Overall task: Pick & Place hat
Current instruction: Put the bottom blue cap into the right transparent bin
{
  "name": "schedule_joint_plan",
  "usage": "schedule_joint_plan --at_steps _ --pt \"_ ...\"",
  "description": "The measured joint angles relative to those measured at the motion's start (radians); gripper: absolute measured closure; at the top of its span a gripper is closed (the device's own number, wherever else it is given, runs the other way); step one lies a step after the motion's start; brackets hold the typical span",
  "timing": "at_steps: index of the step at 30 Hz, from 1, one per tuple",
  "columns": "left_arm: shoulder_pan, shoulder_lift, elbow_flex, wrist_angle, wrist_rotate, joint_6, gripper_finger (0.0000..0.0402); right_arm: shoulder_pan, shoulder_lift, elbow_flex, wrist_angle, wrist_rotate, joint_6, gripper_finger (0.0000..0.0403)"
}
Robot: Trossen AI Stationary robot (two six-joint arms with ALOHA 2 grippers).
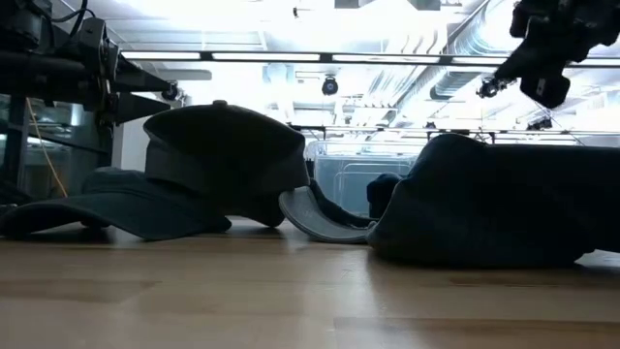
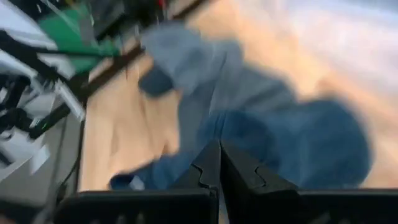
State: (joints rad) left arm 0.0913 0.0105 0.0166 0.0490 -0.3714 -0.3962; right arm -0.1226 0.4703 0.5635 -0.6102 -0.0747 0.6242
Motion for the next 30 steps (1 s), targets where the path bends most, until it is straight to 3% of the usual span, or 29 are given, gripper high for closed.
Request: schedule_joint_plan --at_steps 6,16,20,23,30 --pt "0.000 0.000 0.000 0.000 0.000 0.000 0.0209 0.003 0.218 0.009 0.009 -0.196 0.151 0.0328" --pt "0.000 0.000 0.000 0.000 0.000 0.000 0.0209 0.014 0.473 0.009 0.057 -0.345 0.309 0.0126" --pt "0.000 0.000 0.000 0.000 0.000 0.000 0.0209 0.015 0.573 0.009 0.096 -0.394 0.349 0.0064" --pt "0.000 0.000 0.000 0.000 0.000 0.000 0.0209 0.025 0.650 0.009 0.136 -0.409 0.373 0.0043" --pt "0.000 0.000 0.000 0.000 0.000 0.000 0.0209 0.083 0.790 0.009 0.265 -0.400 0.392 0.0038"
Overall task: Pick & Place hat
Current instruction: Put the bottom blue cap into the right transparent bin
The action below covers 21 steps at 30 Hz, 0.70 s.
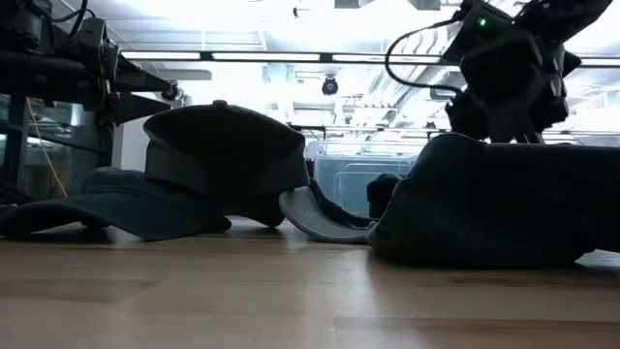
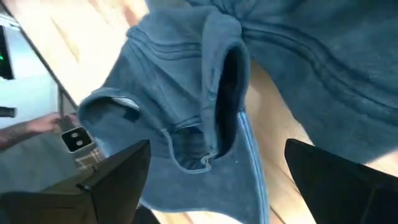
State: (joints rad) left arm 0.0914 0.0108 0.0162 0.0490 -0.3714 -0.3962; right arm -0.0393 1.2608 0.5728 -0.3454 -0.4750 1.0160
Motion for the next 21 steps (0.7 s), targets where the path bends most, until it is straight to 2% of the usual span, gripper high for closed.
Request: schedule_joint_plan --at_steps 10,21 --pt "0.000 0.000 0.000 0.000 0.000 0.000 0.0209 0.021 0.097 0.000 0.023 0.064 0.001 0.0038" --pt "0.000 0.000 0.000 0.000 0.000 0.000 0.0209 0.021 0.146 0.000 0.107 0.081 -0.032 0.0038"
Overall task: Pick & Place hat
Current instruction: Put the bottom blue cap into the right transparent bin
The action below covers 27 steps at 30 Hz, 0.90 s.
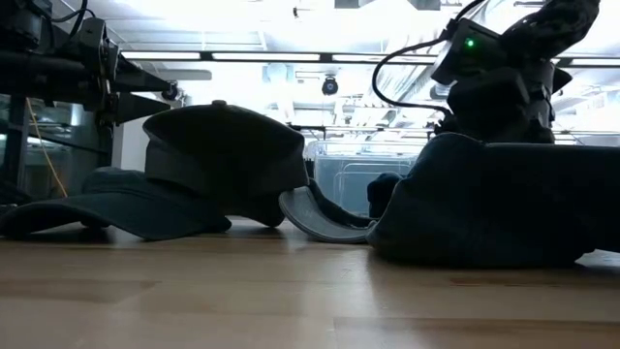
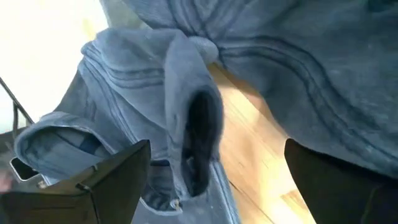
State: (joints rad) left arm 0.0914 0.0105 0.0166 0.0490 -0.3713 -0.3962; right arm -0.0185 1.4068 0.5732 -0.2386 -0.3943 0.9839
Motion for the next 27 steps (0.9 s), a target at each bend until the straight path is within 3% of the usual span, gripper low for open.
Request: schedule_joint_plan --at_steps 13,19,27 --pt "0.000 0.000 0.000 0.000 0.000 0.000 0.0209 0.059 0.014 0.000 0.019 0.005 -0.051 0.0038" --pt "0.000 0.000 0.000 0.000 0.000 0.000 0.0209 0.109 0.014 0.000 0.019 0.067 -0.050 0.0039" --pt "0.000 0.000 0.000 0.000 0.000 0.000 0.0209 0.151 0.014 0.000 0.023 0.146 -0.049 0.0093"
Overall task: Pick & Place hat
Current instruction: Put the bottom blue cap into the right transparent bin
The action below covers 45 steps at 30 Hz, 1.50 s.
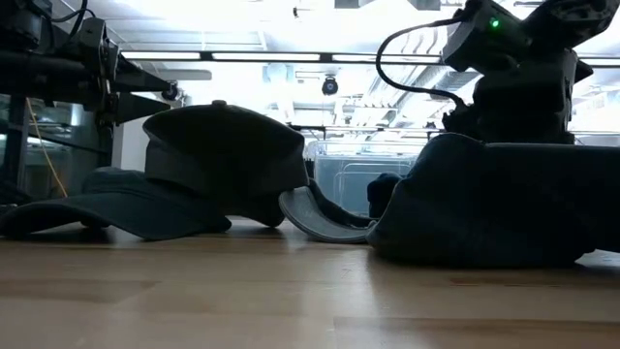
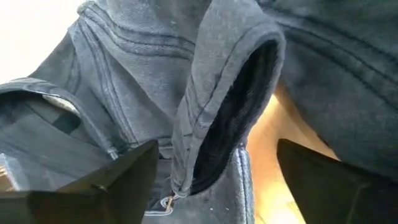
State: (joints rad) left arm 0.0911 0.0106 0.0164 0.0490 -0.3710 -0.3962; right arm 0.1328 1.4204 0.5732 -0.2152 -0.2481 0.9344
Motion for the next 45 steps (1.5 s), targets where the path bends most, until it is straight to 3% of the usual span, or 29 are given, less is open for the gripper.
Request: schedule_joint_plan --at_steps 10,20,30,38,45 --pt "0.000 0.000 0.000 0.000 0.000 0.000 0.0209 0.031 0.000 0.000 0.000 0.014 0.008 0.0212" --pt "0.000 0.000 0.000 0.000 0.000 0.000 0.0209 0.035 0.000 0.000 0.026 -0.004 0.030 0.0380" --pt "0.000 0.000 0.000 0.000 0.000 0.000 0.0209 0.094 -0.027 0.000 0.068 -0.050 0.071 0.0388" --pt "0.000 0.000 0.000 0.000 0.000 0.000 0.0209 0.147 -0.141 0.000 0.067 -0.046 0.097 0.0388" --pt "0.000 0.000 0.000 0.000 0.000 0.000 0.0209 0.191 -0.262 0.001 0.067 0.044 0.103 0.0388"
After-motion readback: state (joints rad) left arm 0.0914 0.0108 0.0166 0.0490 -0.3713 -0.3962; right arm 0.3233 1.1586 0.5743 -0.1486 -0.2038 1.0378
